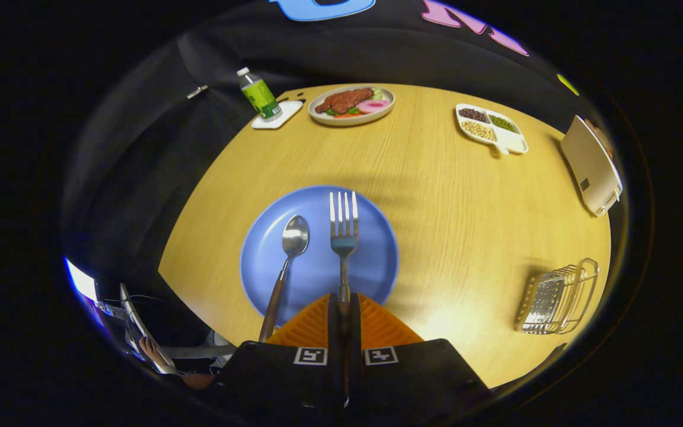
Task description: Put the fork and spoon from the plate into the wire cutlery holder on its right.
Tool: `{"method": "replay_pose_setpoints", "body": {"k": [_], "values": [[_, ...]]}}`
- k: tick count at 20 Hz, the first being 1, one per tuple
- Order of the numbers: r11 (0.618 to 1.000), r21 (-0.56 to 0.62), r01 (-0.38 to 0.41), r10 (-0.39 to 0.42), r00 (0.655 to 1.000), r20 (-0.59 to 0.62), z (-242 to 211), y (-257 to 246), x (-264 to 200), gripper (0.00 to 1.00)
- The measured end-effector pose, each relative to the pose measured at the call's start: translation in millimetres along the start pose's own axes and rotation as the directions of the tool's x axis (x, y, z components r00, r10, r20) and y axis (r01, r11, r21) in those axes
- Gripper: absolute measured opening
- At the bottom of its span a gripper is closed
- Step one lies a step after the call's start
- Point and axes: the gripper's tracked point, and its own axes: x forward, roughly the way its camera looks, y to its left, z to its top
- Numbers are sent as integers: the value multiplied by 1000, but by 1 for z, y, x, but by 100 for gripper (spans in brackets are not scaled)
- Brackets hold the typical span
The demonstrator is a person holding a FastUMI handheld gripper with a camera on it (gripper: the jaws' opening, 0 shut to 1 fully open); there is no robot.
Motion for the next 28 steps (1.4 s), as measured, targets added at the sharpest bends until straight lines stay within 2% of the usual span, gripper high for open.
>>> {"method": "replay_pose_setpoints", "body": {"k": [5, 9, 14, 17, 19, 22, 28], "values": [[998, -34, 56, -55, 997, 46, 11, -68, -77, 8], [991, -78, 108, -113, 991, -70, -9, -130, -129, 8], [985, -103, 140, -163, 952, -261, -37, -193, -168, 8], [980, -133, 150, -189, 908, -373, -52, -219, -171, 8], [973, -166, 157, -217, 865, -452, -61, -236, -167, 8], [973, -190, 129, -216, 798, -562, -74, -245, -155, 8], [974, -192, 125, -224, 689, -689, -72, -258, -129, 8]]}}
